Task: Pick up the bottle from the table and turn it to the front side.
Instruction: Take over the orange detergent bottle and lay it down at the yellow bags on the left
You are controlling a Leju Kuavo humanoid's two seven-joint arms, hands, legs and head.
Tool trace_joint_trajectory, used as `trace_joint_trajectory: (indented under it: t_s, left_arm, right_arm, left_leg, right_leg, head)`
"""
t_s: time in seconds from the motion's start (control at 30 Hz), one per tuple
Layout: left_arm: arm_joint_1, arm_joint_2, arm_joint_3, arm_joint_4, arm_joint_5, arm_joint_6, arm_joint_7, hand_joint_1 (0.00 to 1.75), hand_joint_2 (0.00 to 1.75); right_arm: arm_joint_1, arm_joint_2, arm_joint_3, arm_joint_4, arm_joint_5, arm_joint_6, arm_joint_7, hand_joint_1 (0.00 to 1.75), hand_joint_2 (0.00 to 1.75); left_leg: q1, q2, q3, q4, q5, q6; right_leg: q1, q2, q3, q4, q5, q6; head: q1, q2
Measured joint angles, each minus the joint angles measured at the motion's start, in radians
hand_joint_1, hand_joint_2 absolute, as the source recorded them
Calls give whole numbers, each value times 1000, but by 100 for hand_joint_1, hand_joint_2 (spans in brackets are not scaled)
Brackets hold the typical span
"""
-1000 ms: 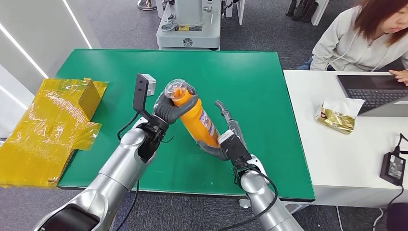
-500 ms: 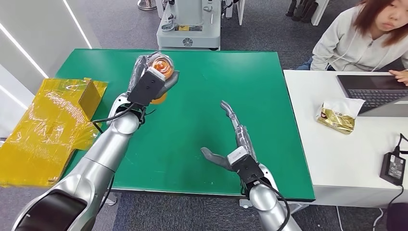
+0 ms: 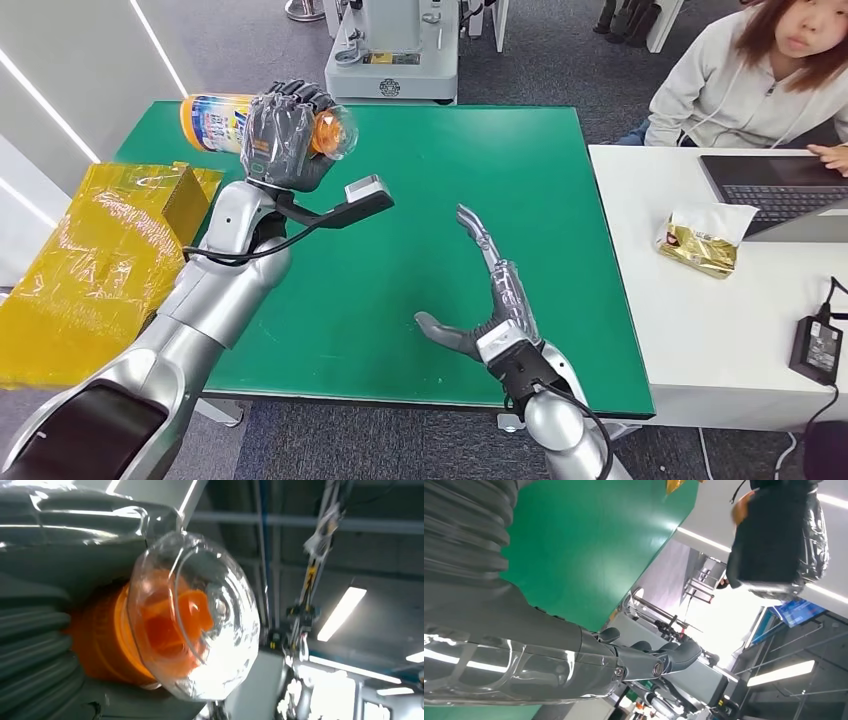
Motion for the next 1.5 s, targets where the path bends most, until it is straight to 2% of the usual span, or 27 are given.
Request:
trace_joint_trajectory:
  t_s: [0.2, 0.4, 0.83, 1.03, 1.17, 1.33, 1.5]
  left_arm:
    - [18, 60, -10, 39, -248, 61, 124, 175, 175]
    - [67, 118, -10, 42, -305, 75, 154, 175, 175]
    - [78, 143, -10, 47, -314, 75, 156, 175, 175]
    - [95, 163, -10, 54, -405, 76, 194, 175, 175]
    - [157, 214, -10, 58, -431, 76, 265, 175, 175]
    - [302, 295, 3, 60, -432, 62, 343, 175, 175]
    - [419, 322, 40, 82, -432, 40, 367, 175, 175]
  right_arm:
    - [5, -21, 5, -13, -14, -20, -4, 0, 175]
    - [21, -37, 5, -23, -16, -34, -6, 0, 175]
    - [28, -45, 5, -29, -16, -34, -6, 0, 175]
    - [37, -48, 6, -35, -17, -51, -7, 0, 175]
    - [70, -53, 4, -47, -15, -52, -12, 0, 175]
    - [132, -56, -21, -67, -12, -50, -26, 0, 175]
    - [196, -58, -52, -113, -8, -31, -21, 0, 175]
  left_leg:
    - [0, 0, 0, 0, 0, 0]
    - [0, 0, 0, 0, 0, 0]
    - [0, 0, -1, 0, 0, 0]
    - [0, 0, -1, 0, 0, 0]
    - [0, 1, 0, -1, -1, -1]
    - [0, 2, 0, -2, -1, -1]
    - [0, 2, -1, -2, -2, -2]
  right_leg:
    - [0, 0, 0, 0, 0, 0]
    - [0, 0, 0, 0, 0, 0]
    - [0, 0, 0, 0, 0, 0]
    - [0, 0, 0, 0, 0, 0]
    - [0, 1, -1, 0, -1, 0]
    - [0, 2, -2, 0, -2, -1]
    - [0, 1, -2, 0, -3, -1]
  head:
    - [0, 0]
    - [0, 0]
    - [0, 0]
    - [0, 0]
    - [0, 0]
    - [0, 0]
    - [0, 0]
